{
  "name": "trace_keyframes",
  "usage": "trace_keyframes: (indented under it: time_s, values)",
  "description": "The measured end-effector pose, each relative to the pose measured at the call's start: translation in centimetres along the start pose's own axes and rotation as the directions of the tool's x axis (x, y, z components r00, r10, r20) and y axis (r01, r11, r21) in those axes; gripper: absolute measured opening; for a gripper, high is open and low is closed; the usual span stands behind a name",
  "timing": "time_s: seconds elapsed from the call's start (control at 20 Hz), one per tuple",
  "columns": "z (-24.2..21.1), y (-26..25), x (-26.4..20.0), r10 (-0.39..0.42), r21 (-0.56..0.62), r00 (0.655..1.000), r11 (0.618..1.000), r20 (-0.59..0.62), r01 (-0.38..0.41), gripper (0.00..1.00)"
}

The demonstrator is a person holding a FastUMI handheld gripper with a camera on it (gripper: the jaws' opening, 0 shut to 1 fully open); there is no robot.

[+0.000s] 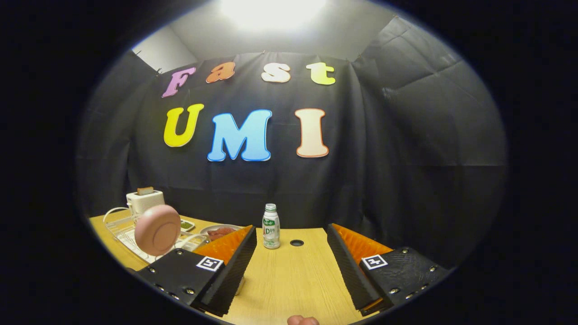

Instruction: Take the plate from the dish rack, then take the spoon from the basket and place it into the plate.

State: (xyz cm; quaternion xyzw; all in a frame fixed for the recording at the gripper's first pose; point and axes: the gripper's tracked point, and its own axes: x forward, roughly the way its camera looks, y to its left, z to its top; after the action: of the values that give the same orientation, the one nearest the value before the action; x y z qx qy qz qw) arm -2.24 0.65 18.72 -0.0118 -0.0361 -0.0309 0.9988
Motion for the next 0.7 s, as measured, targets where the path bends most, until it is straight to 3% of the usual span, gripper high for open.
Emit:
trace_keyframes:
  time_s: [0.45,0.7]
  values:
    - [7.7,6.5,-0.5,0.003,0.054,1.000,0.999,-0.018,-0.002,0.96]
    - [10.4,11.7,0.5,0.068,0.019,0.997,0.998,-0.039,-0.067,0.96]
